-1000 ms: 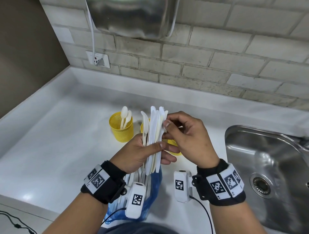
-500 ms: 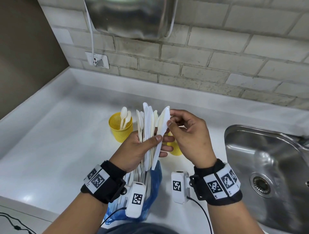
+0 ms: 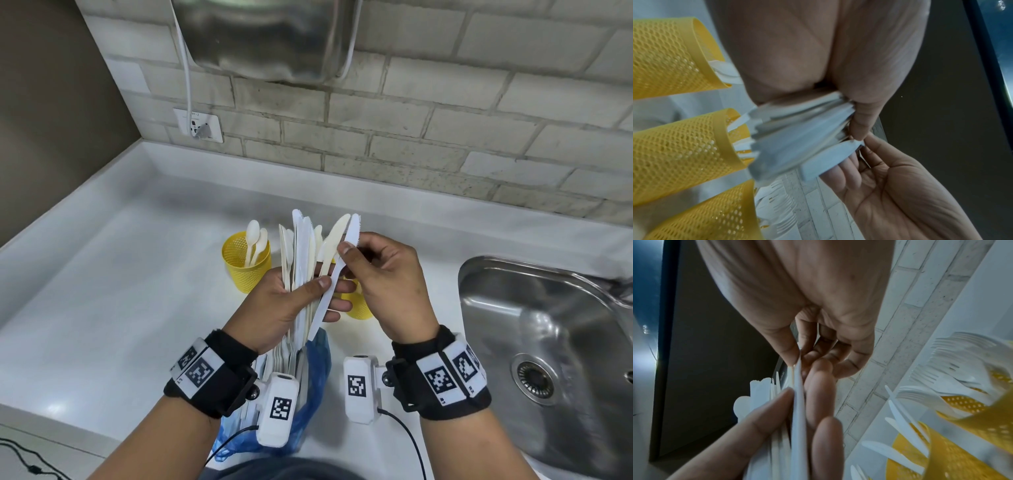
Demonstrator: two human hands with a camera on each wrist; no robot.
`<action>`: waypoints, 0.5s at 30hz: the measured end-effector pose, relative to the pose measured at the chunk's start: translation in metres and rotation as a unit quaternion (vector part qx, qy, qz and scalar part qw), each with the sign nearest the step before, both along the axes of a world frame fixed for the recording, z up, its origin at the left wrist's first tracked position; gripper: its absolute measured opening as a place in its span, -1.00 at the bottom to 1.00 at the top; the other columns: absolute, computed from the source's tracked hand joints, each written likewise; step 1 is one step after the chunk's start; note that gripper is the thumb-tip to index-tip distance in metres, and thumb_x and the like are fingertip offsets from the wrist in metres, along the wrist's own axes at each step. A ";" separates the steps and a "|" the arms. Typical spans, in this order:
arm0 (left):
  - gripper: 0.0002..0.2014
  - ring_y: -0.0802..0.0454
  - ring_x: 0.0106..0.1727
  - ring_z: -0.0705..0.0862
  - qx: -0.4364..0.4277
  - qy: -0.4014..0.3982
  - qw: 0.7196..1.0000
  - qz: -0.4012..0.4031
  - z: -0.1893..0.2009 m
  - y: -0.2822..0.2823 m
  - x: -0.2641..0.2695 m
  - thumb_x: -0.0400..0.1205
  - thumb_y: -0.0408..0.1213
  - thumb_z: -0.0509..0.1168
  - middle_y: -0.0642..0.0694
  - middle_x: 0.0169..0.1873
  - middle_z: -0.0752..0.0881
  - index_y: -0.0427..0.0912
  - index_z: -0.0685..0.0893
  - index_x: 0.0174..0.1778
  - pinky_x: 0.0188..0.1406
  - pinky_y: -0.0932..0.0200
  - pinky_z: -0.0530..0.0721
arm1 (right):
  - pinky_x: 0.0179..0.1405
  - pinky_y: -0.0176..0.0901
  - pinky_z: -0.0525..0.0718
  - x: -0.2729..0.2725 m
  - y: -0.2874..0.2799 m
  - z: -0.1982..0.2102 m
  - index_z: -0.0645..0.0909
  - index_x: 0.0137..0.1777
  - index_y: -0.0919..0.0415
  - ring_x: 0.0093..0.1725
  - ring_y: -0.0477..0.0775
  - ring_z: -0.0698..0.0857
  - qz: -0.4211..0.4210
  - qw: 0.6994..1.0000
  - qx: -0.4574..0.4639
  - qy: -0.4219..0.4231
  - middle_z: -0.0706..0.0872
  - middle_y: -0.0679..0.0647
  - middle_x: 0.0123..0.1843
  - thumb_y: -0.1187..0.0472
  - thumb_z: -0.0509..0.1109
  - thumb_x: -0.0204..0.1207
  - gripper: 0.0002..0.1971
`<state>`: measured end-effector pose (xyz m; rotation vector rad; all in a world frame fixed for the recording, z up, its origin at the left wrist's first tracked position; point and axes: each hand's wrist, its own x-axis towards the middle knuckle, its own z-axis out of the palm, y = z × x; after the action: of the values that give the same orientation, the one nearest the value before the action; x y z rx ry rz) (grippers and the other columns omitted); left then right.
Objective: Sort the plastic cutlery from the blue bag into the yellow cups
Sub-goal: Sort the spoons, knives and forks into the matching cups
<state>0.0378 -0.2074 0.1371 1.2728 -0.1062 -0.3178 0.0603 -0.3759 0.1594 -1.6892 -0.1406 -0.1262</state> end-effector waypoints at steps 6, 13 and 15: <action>-0.80 -0.29 0.02 0.88 -0.015 0.008 1.000 -0.005 0.002 -0.002 -0.001 0.67 -0.30 0.34 -0.34 0.05 0.87 -0.14 0.80 0.17 -0.02 -0.05 0.86 | -0.18 0.30 0.81 -0.001 0.001 -0.003 0.72 -0.13 0.27 -0.17 0.46 0.83 0.050 0.998 -0.001 0.039 0.76 0.43 -0.14 0.05 0.45 0.68 -0.72; -0.80 -0.28 0.02 0.88 -0.013 0.006 1.000 -0.008 0.004 -0.002 -0.002 0.66 -0.30 0.35 -0.31 0.03 0.87 -0.12 0.81 0.16 -0.01 -0.05 0.87 | -0.32 0.03 0.75 0.000 0.001 -0.002 0.74 -0.03 0.34 -0.30 0.21 0.82 0.026 0.998 0.020 0.045 0.83 0.30 -0.19 0.15 0.40 0.73 -0.76; -0.77 -0.29 0.05 0.87 -0.005 0.004 1.000 -0.014 0.004 -0.001 -0.002 0.69 -0.30 0.33 -0.31 0.07 0.87 -0.15 0.79 0.23 0.03 -0.08 0.87 | -0.31 -0.06 0.74 -0.001 0.003 0.001 0.79 0.01 0.30 -0.29 0.12 0.81 0.016 0.997 0.057 0.051 0.85 0.23 -0.21 0.20 0.37 0.75 -0.79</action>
<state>0.0358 -0.2088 0.1408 1.2613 -0.1183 -0.3453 0.0597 -0.3734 0.1606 -1.5748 -0.0821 -0.0225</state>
